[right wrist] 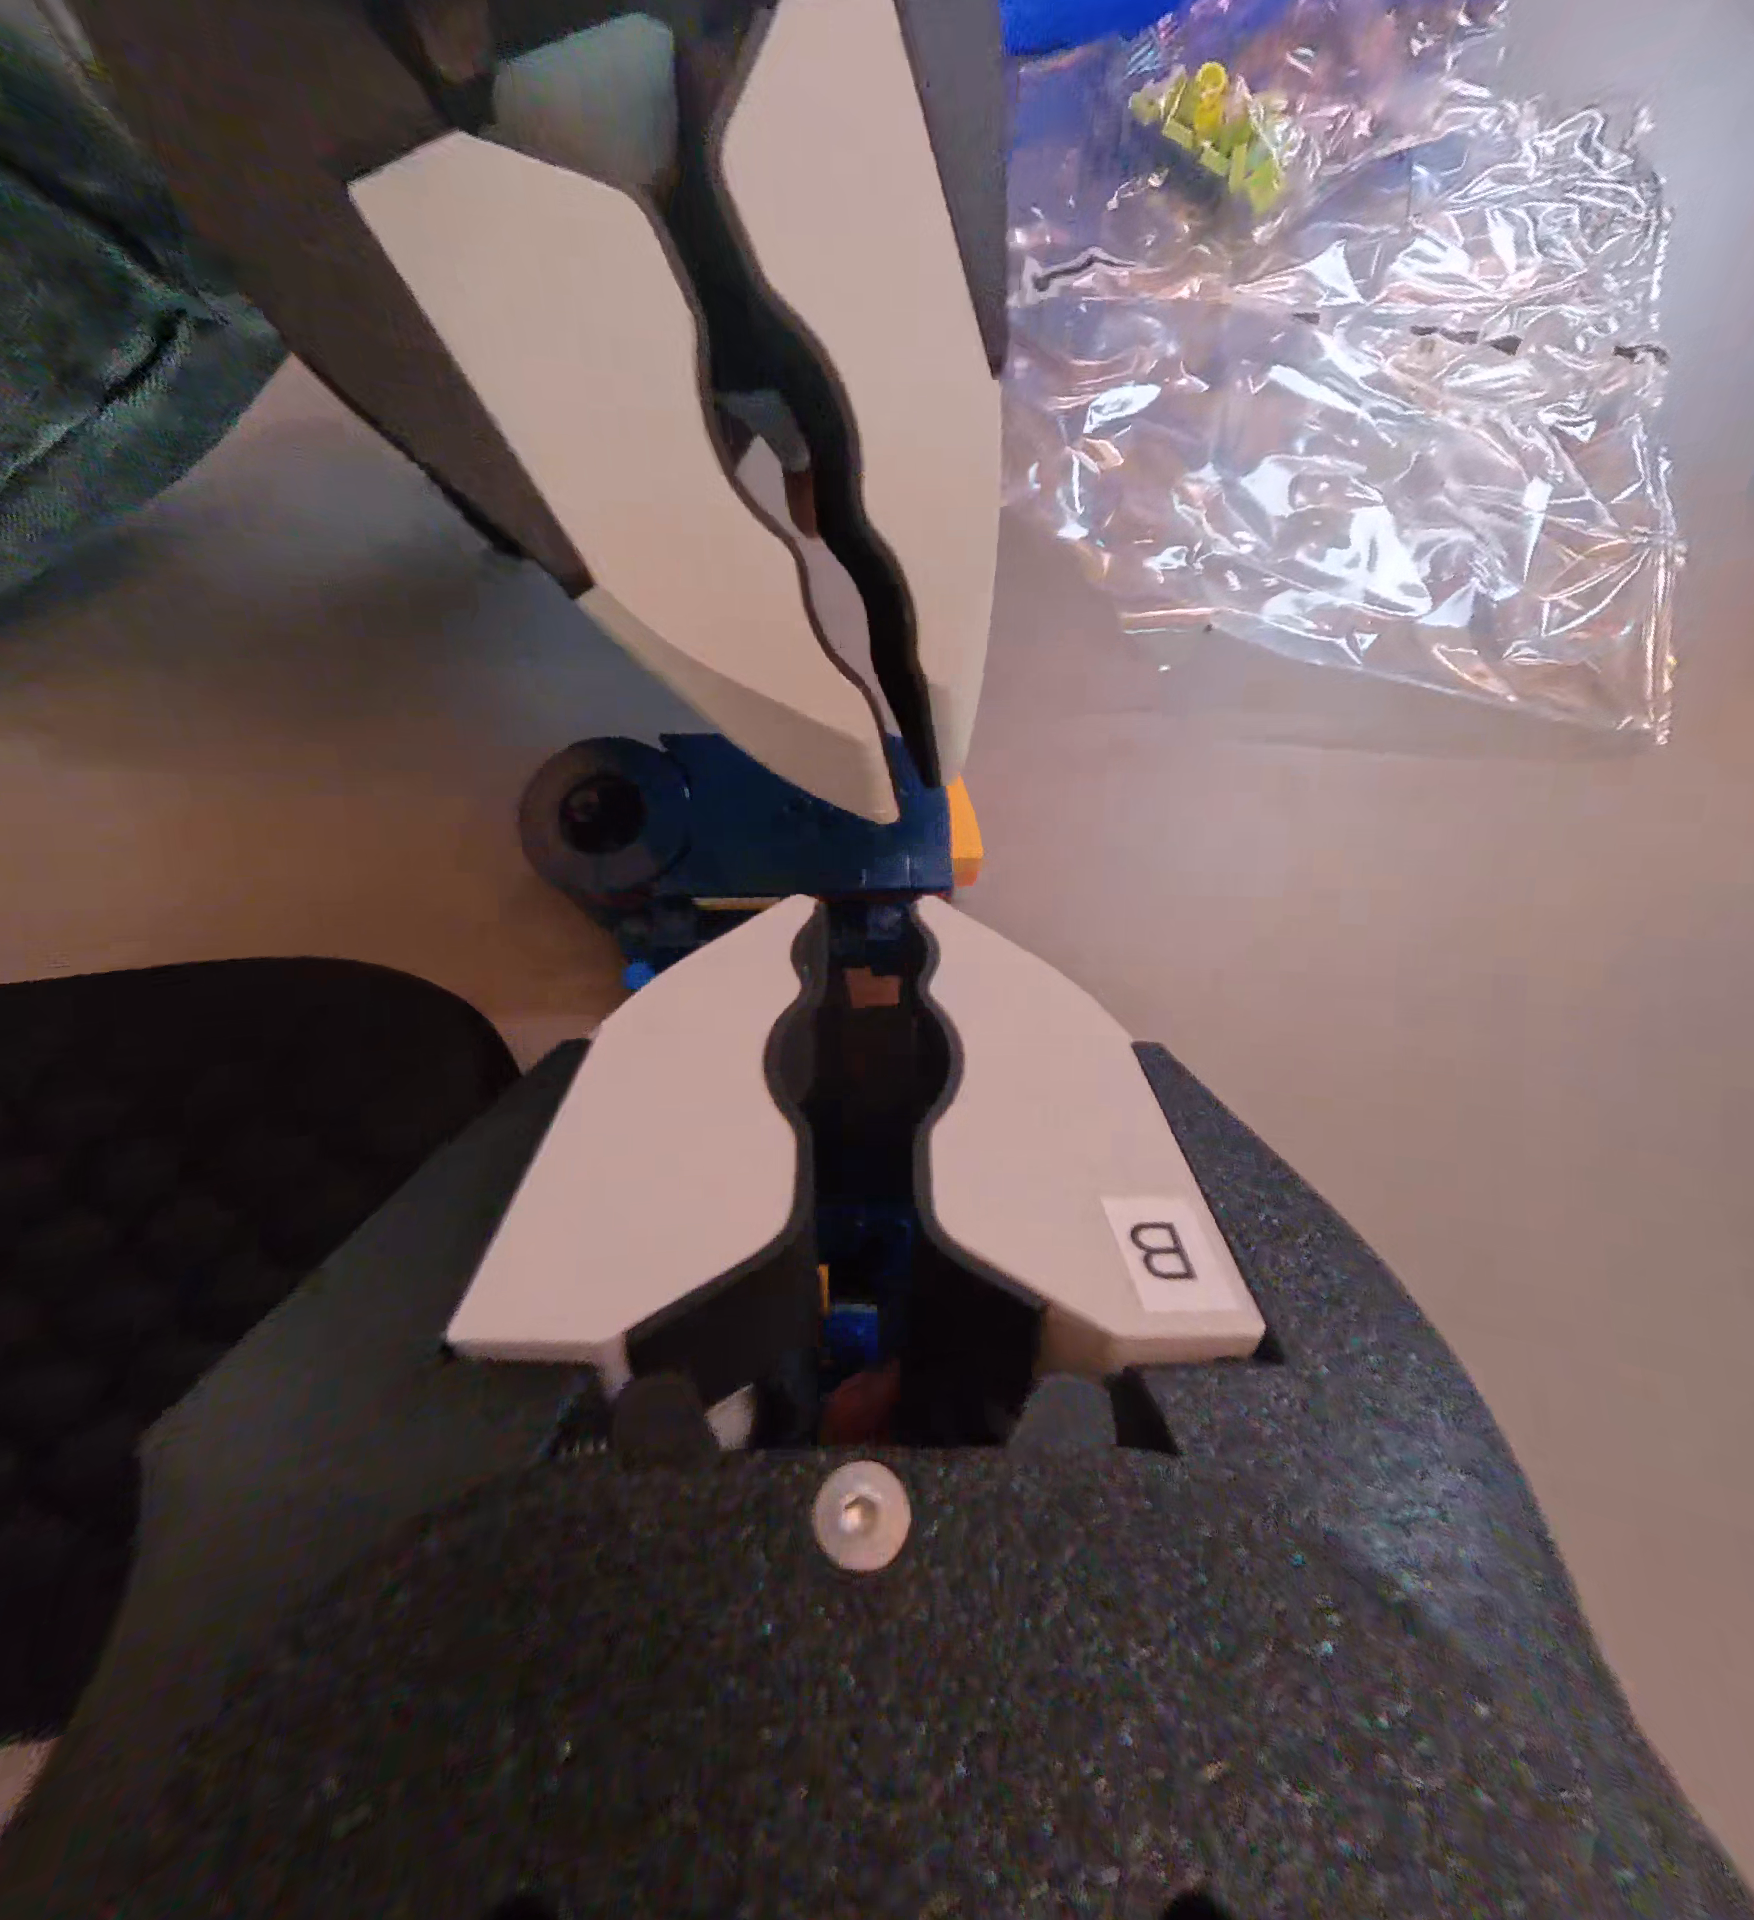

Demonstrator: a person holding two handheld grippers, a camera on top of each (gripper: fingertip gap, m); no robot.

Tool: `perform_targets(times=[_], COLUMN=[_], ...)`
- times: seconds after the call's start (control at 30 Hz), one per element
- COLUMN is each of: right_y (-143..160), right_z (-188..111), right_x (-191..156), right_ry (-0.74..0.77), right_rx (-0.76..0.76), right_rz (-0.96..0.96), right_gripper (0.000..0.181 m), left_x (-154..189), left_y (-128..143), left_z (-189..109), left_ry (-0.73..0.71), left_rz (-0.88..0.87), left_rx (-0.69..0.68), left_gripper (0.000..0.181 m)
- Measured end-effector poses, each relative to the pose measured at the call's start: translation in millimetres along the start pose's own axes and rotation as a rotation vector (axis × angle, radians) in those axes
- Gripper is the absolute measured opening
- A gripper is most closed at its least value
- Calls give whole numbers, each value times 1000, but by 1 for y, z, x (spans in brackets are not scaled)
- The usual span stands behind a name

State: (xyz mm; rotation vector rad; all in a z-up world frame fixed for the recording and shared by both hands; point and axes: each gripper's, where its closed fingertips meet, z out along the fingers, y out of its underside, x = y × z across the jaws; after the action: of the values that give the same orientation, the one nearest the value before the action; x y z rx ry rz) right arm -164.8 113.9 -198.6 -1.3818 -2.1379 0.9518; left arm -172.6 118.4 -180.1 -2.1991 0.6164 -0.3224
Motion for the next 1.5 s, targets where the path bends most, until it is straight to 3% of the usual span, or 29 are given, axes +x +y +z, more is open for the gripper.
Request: perform_targets(times=[0.13,0.33,0.5,0.63,0.87,1.23,1.33,1.43,1.5], right_y=[8,7,5,4,3,0,-32,-29,-33], right_z=[5,10,11,10,7,0,-39,-53,-69], right_x=[6,6,-3,-3,-7,-9,9,10,15], right_ry=[16,20,12,139,131,271,490,390,309], right_rx=[-49,-70,-45,5,19,31,180,214,340], right_rz=[29,-10,-137,-313,-375,-454,-494,-410,-275], right_gripper=[13,13,7,8,8,6,0,0,0], left_x=[-5,-5,2,5,9,8,21,20,17], left_y=[4,7,11,9,10,9,20,22,22], left_z=[1,9,9,11,13,15,21,20,18], left_ry=[-32,3,142,89,127,119,207,179,172], left_rz=[-12,-126,-323,-246,-271,-332,-359,-253,-199], left_rx=[-18,6,44,11,36,70,2,-14,-31], left_gripper=[14,2,4,6,6,7,8,15,18])
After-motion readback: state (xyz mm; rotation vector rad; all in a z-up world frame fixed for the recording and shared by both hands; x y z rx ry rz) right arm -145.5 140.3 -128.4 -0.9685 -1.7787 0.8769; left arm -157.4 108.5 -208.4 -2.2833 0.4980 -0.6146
